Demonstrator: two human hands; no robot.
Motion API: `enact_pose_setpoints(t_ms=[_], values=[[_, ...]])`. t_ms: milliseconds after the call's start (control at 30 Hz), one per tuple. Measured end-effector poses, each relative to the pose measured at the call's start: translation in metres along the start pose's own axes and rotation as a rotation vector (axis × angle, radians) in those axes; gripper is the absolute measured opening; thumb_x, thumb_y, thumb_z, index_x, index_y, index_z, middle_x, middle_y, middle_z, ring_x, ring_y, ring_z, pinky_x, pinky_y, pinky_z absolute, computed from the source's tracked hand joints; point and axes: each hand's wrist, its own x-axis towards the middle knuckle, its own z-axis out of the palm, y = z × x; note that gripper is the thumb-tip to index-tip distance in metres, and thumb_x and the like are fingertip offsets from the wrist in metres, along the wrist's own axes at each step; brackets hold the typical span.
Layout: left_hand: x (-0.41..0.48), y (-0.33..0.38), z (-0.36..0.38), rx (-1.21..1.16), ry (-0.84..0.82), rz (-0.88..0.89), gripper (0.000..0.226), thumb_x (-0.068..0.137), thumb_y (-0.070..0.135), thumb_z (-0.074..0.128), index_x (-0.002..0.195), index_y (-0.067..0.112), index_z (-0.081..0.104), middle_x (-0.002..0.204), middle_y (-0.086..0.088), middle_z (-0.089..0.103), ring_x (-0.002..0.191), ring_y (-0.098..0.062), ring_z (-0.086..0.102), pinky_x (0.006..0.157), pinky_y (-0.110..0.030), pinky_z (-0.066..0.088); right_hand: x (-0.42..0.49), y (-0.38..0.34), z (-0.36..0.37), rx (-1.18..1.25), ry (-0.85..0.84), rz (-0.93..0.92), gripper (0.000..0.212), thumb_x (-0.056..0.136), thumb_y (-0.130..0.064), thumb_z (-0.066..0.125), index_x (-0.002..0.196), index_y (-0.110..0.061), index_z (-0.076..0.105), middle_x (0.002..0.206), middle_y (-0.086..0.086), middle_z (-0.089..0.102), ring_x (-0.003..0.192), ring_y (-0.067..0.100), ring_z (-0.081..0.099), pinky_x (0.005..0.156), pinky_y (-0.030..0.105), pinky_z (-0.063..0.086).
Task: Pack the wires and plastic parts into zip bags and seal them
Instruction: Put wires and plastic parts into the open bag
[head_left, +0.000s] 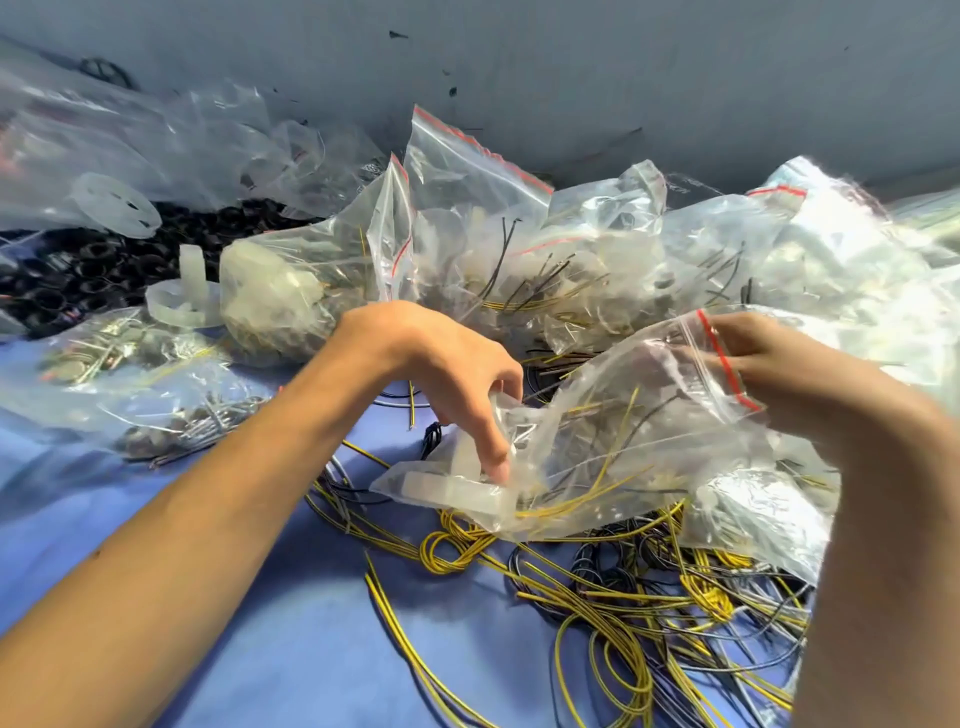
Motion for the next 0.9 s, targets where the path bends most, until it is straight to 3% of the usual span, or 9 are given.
enact_pose_setpoints(t_ms=[100, 200, 267, 333, 433, 533, 667, 767, 900], values=[[-0.006, -0.002, -0.003, 0.014, 0.048, -0.031, 0.058, 0.052, 0.058, 0.078, 0.091, 0.029, 0.049, 0.09, 0.006, 0.062, 0.081, -0.013, 0.061, 0.063, -0.028, 0.044, 0.002, -0.002, 0.001, 0.03, 0.016, -0.041, 0.042, 0.066, -0.062, 0.053, 0.091, -0.033, 0.071, 0.098, 0.016, 0.071, 0.096, 0.038, 0.065, 0.088, 0.049, 0.051], [-0.028, -0.021, -0.018, 0.059, 0.141, -0.118, 0.071, 0.031, 0.069, 0.073, 0.085, 0.031, 0.047, 0.083, 0.014, 0.055, 0.074, -0.004, 0.053, 0.061, -0.028, 0.04, 0.006, -0.004, 0.003, 0.04, 0.013, -0.072, 0.035, 0.056, -0.07, 0.051, 0.086, -0.059, 0.066, 0.09, -0.014, 0.074, 0.084, 0.001, 0.066, 0.082, 0.029, 0.05], [-0.044, -0.039, -0.028, 0.055, 0.175, -0.185, 0.083, 0.019, 0.076, 0.07, 0.086, 0.033, 0.048, 0.087, 0.016, 0.057, 0.077, -0.001, 0.055, 0.064, -0.026, 0.042, 0.006, -0.003, 0.006, 0.028, -0.031, -0.062, 0.031, 0.058, -0.07, 0.051, 0.086, -0.066, 0.062, 0.091, -0.012, 0.074, 0.084, 0.003, 0.066, 0.083, 0.03, 0.051], [-0.054, -0.059, -0.029, -0.046, 0.175, -0.215, 0.092, 0.014, 0.082, 0.071, 0.089, 0.032, 0.056, 0.089, 0.014, 0.065, 0.078, -0.005, 0.063, 0.065, -0.022, 0.046, 0.005, -0.002, 0.007, 0.064, -0.107, -0.031, 0.035, 0.062, -0.068, 0.05, 0.092, -0.06, 0.064, 0.102, -0.013, 0.073, 0.096, 0.01, 0.068, 0.093, 0.038, 0.051], [-0.062, -0.079, -0.032, -0.328, 0.272, -0.196, 0.094, 0.019, 0.084, 0.07, 0.089, 0.02, 0.066, 0.08, 0.002, 0.074, 0.072, -0.012, 0.072, 0.058, -0.018, 0.052, 0.003, 0.004, 0.005, 0.098, -0.158, 0.056, 0.031, 0.079, -0.053, 0.046, 0.105, -0.047, 0.063, 0.109, -0.017, 0.07, 0.098, 0.001, 0.067, 0.095, 0.037, 0.051], [-0.076, -0.103, -0.043, -0.476, 0.401, -0.272, 0.074, 0.037, 0.071, 0.074, 0.081, 0.013, 0.07, 0.075, -0.001, 0.075, 0.067, -0.015, 0.072, 0.051, -0.017, 0.049, 0.002, 0.007, 0.001, 0.056, -0.144, 0.078, 0.047, 0.068, -0.061, 0.045, 0.108, -0.044, 0.062, 0.111, -0.016, 0.07, 0.098, 0.0, 0.066, 0.094, 0.035, 0.052], [-0.084, -0.133, -0.031, -0.237, 0.199, -0.455, 0.068, 0.025, 0.068, 0.077, 0.071, 0.018, 0.075, 0.064, 0.007, 0.07, 0.055, -0.008, 0.06, 0.053, -0.016, 0.043, 0.004, 0.0, 0.002, 0.035, -0.148, 0.049, 0.053, 0.054, -0.073, 0.046, 0.099, -0.051, 0.062, 0.104, -0.024, 0.07, 0.096, -0.005, 0.065, 0.097, 0.034, 0.05], [-0.07, -0.149, -0.004, -0.228, 0.005, -0.571, 0.068, 0.02, 0.055, 0.083, 0.074, 0.015, 0.072, 0.065, 0.004, 0.066, 0.059, -0.01, 0.052, 0.054, -0.021, 0.041, 0.007, -0.004, 0.007, 0.019, -0.163, 0.048, 0.062, 0.053, -0.074, 0.048, 0.108, -0.049, 0.062, 0.108, -0.022, 0.068, 0.095, -0.006, 0.065, 0.098, 0.035, 0.049], [-0.057, -0.165, 0.011, -0.337, -0.106, -0.592, 0.029, 0.05, 0.017, 0.09, 0.066, 0.007, 0.068, 0.059, -0.004, 0.066, 0.051, -0.014, 0.058, 0.049, -0.021, 0.043, 0.008, -0.008, 0.01, -0.017, -0.182, 0.04, 0.069, 0.053, -0.074, 0.046, 0.115, -0.047, 0.06, 0.111, -0.018, 0.068, 0.093, -0.006, 0.065, 0.095, 0.033, 0.052]])
